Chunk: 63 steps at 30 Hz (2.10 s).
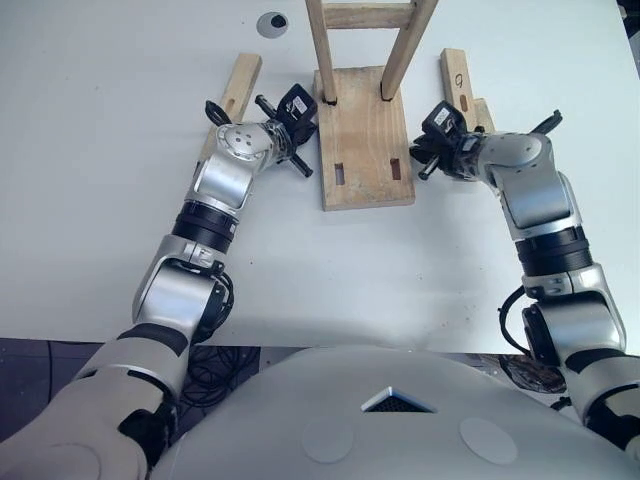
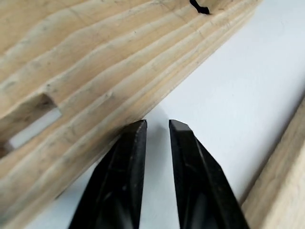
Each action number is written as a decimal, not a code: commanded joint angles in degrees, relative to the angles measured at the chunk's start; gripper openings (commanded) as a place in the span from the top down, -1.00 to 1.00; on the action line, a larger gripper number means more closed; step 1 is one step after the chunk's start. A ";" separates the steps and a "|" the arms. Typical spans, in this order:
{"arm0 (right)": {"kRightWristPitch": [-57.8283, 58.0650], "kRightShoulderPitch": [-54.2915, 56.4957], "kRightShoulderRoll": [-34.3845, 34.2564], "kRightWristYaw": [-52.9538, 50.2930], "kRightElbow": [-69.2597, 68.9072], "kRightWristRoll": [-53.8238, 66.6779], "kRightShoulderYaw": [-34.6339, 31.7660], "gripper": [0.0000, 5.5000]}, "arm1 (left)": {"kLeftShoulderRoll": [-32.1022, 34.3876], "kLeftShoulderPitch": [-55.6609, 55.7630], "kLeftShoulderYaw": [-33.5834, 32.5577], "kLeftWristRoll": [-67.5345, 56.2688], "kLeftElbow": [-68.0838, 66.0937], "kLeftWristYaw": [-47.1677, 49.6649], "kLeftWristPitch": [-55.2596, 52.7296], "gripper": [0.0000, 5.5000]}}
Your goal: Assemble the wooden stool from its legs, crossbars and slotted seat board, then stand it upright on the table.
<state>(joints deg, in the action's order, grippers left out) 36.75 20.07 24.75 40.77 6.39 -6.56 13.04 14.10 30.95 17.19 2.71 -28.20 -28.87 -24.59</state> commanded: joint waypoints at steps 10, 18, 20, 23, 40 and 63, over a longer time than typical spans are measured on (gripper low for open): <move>16.29 -13.49 11.89 -1.87 -16.55 8.81 -24.62 -0.06 | 4.90 -6.59 -17.44 -4.72 12.29 8.55 0.82 1.00; 12.93 -11.80 7.66 -4.83 -8.11 14.30 -24.11 -0.08 | 3.89 -4.55 -16.34 -4.07 11.47 8.06 2.79 1.00; 12.07 -11.31 7.66 -5.34 -6.91 14.66 -23.04 -0.08 | 3.72 -4.71 -16.08 -3.96 11.24 7.98 3.12 1.00; 11.84 -11.06 7.60 -5.65 -6.73 15.31 -22.34 -0.08 | 3.52 -4.46 -15.78 -3.90 10.76 7.90 3.43 1.00; 2.16 -10.54 6.55 -14.72 0.98 12.46 -19.13 0.53 | -1.40 -6.18 -18.25 -16.21 20.23 1.09 3.95 0.85; -21.81 -3.10 0.52 -11.72 -35.27 21.25 -8.48 0.53 | -10.52 1.40 -27.63 -64.17 38.32 2.53 -12.92 0.06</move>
<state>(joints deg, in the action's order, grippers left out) 15.40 17.88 25.26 28.30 -27.70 15.15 3.74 3.57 31.12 -10.85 -61.49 11.30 -26.46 -37.23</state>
